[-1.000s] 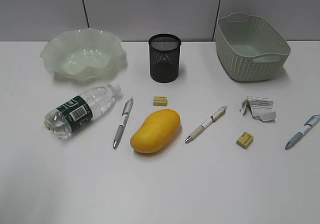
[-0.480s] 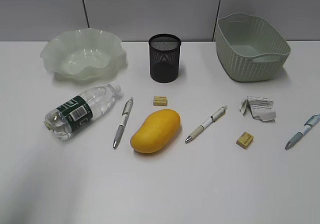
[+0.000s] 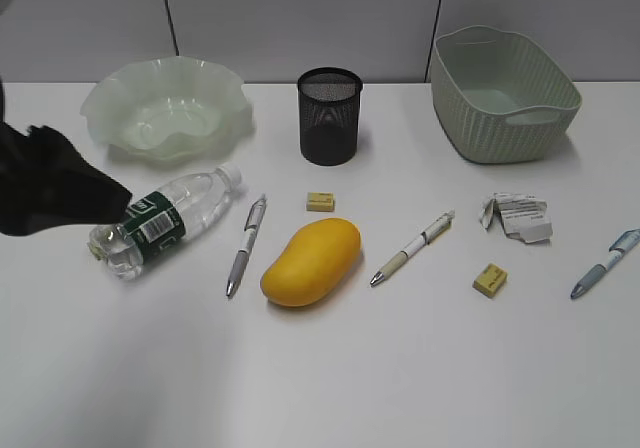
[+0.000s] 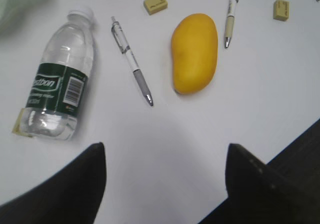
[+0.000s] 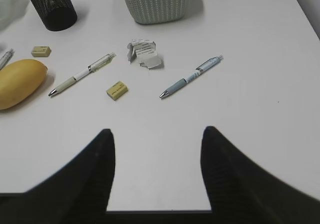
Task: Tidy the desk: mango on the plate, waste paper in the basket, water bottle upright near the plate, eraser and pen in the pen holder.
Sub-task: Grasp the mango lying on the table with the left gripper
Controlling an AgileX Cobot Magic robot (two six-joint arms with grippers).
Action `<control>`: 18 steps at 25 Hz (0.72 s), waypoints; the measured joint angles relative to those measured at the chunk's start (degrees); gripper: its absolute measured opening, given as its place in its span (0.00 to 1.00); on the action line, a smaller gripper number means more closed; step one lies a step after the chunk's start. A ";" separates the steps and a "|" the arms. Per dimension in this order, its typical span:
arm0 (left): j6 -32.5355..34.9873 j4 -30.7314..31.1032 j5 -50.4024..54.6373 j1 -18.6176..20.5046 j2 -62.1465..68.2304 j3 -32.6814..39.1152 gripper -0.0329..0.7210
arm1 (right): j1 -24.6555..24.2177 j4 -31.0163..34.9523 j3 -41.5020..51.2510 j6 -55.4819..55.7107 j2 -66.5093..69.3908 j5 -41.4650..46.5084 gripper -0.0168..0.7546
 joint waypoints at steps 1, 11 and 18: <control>0.00 0.29 -0.65 -0.98 1.11 0.00 0.79 | 0.00 0.00 0.00 0.00 0.00 0.00 0.59; 0.07 1.19 -8.34 -9.82 12.24 -0.08 0.89 | 0.00 0.00 0.00 0.00 0.00 0.00 0.60; 0.18 1.19 -11.30 -13.12 21.37 -4.09 0.93 | 0.00 0.00 0.00 0.00 0.00 0.00 0.59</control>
